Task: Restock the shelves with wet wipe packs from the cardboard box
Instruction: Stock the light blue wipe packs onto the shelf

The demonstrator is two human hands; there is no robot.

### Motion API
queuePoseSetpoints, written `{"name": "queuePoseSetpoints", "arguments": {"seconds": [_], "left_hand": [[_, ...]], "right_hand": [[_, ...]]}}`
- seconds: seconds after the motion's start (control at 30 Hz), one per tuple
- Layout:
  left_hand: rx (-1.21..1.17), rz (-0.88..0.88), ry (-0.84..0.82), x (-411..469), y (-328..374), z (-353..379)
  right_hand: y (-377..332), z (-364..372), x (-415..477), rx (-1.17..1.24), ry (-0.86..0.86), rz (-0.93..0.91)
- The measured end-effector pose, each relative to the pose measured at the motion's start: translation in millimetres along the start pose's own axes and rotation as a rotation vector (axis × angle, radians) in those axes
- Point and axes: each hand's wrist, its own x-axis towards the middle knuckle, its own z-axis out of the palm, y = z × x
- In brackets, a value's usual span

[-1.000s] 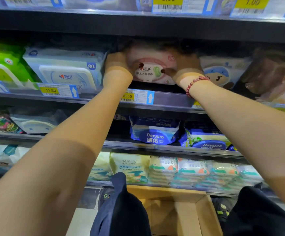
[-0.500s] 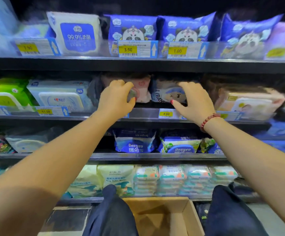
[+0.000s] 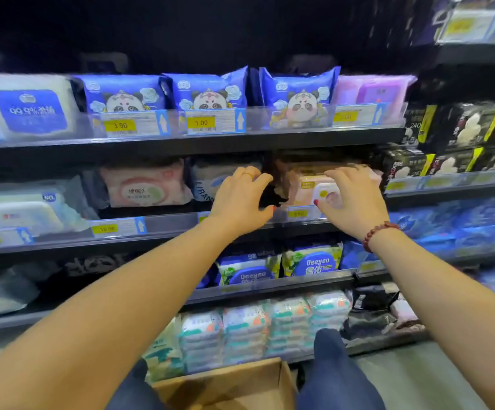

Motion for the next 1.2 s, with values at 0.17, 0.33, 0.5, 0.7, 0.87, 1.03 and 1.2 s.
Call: {"name": "queuePoseSetpoints", "arguments": {"seconds": [0.17, 0.33, 0.5, 0.7, 0.87, 1.03, 1.2], "left_hand": [[-0.011, 0.030, -0.024, 35, 40, 30], [-0.023, 0.026, 0.000, 63, 57, 54], [-0.183, -0.063, 0.056, 79, 53, 72], [-0.338, -0.116, 0.080, 89, 58, 86], [-0.480, -0.240, 0.047, 86, 60, 78], [-0.605, -0.465, -0.219, 93, 54, 65], [-0.668, -0.459, -0.386, 104, 48, 79]], "right_hand": [[41, 7, 7, -0.003, 0.015, 0.094], [68, 31, 19, 0.109, -0.007, 0.160], [73, 50, 26, 0.198, 0.122, 0.166], [91, 58, 40, 0.238, 0.140, 0.144], [93, 59, 33, 0.286, 0.158, 0.115], [93, 59, 28, 0.314, 0.176, 0.110], [93, 61, 28, 0.308, 0.174, 0.100]]}}
